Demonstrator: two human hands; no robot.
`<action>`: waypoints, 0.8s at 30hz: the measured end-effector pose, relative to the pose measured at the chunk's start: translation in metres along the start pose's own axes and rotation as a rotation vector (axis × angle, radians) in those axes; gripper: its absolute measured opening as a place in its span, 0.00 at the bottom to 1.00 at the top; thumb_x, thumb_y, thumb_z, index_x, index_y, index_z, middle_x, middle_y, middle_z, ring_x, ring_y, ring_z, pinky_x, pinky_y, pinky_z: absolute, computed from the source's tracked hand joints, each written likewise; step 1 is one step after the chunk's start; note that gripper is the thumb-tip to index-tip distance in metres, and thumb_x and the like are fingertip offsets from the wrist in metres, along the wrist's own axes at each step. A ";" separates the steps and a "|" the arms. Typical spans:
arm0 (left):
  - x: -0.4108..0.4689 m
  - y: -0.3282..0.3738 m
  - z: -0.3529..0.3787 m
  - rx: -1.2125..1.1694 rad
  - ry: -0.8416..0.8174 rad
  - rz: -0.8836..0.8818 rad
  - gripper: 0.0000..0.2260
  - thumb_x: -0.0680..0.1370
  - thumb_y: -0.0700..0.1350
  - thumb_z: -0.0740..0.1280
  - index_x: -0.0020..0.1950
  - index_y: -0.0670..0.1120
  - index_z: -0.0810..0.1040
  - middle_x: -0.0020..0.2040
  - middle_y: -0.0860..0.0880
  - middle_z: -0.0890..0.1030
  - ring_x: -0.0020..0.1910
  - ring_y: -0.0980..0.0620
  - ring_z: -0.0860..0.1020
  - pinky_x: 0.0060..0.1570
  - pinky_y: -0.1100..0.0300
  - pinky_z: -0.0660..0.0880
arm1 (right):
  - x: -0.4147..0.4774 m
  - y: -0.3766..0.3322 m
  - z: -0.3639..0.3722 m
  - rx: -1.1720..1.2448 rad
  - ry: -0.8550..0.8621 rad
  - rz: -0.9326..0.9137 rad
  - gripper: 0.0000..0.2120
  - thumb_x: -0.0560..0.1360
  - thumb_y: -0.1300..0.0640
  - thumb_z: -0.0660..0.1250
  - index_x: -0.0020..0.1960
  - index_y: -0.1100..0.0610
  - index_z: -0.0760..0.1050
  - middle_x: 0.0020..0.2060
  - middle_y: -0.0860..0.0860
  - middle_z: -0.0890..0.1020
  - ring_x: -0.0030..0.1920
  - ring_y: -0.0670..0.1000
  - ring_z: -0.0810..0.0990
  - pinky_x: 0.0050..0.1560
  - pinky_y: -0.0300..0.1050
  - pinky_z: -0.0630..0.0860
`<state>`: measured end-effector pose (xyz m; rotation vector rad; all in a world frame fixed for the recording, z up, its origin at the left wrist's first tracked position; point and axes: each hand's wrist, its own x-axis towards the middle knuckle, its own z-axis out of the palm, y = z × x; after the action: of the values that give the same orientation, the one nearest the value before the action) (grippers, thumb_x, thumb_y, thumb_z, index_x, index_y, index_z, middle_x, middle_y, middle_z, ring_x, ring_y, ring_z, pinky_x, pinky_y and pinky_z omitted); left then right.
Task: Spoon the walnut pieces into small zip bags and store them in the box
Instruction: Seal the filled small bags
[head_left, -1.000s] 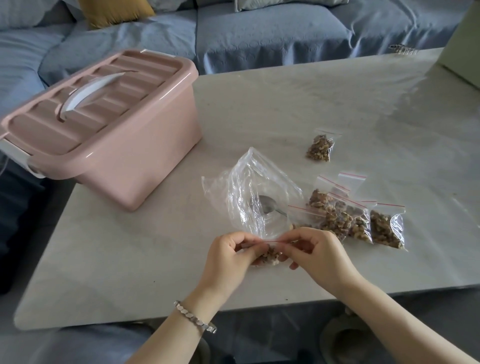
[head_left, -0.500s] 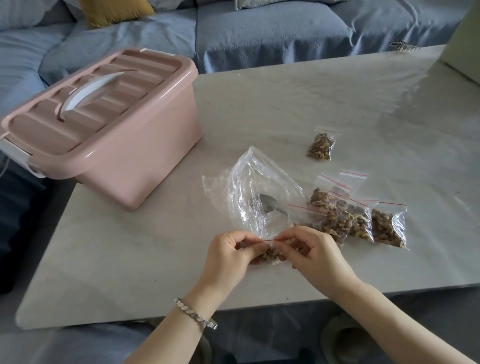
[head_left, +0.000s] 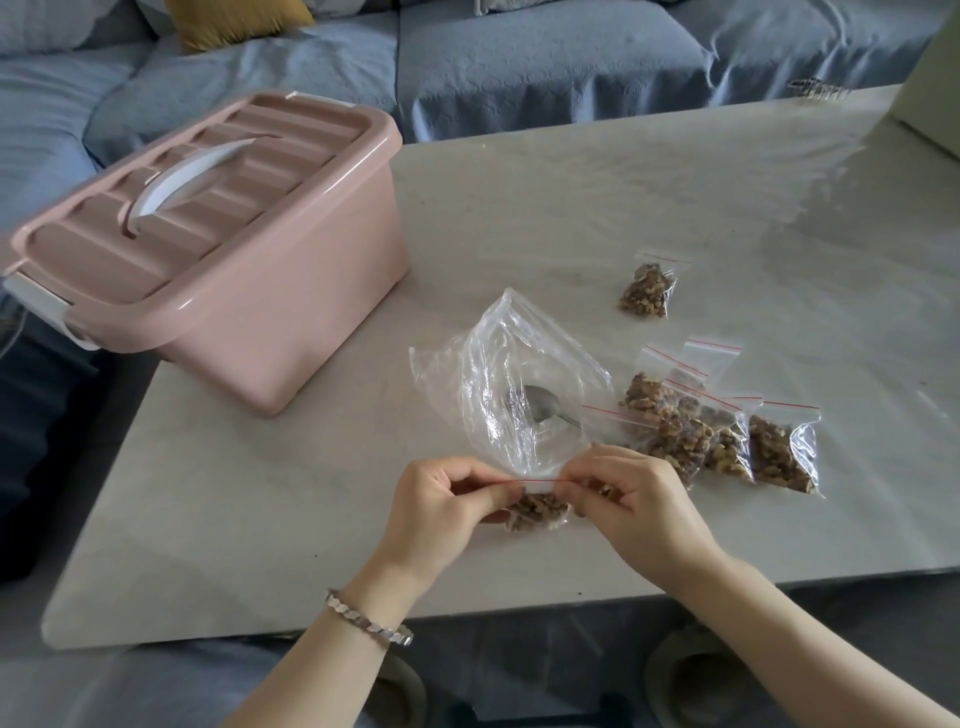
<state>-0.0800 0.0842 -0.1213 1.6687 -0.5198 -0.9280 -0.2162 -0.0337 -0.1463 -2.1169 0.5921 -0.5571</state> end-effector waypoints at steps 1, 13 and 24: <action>0.000 -0.001 -0.001 -0.004 0.017 -0.018 0.08 0.66 0.30 0.73 0.32 0.42 0.83 0.30 0.44 0.82 0.30 0.51 0.81 0.35 0.62 0.79 | -0.001 0.000 0.001 -0.001 0.004 0.006 0.05 0.69 0.54 0.68 0.39 0.54 0.81 0.33 0.37 0.77 0.36 0.42 0.76 0.37 0.36 0.73; -0.007 0.006 0.003 0.053 -0.017 -0.005 0.09 0.65 0.33 0.75 0.30 0.47 0.83 0.32 0.44 0.83 0.32 0.49 0.81 0.40 0.57 0.80 | 0.003 -0.014 0.007 -0.212 -0.084 -0.162 0.04 0.70 0.55 0.66 0.41 0.54 0.79 0.38 0.45 0.79 0.42 0.42 0.73 0.42 0.38 0.73; -0.002 0.005 0.005 0.051 -0.002 -0.002 0.04 0.68 0.32 0.73 0.34 0.39 0.82 0.32 0.41 0.82 0.31 0.50 0.80 0.35 0.61 0.80 | -0.002 0.002 -0.018 -0.174 -0.055 -0.036 0.09 0.69 0.47 0.68 0.40 0.52 0.82 0.35 0.42 0.80 0.40 0.43 0.76 0.40 0.38 0.75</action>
<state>-0.0848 0.0814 -0.1166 1.7148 -0.5475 -0.9248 -0.2283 -0.0446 -0.1382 -2.3031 0.5907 -0.4804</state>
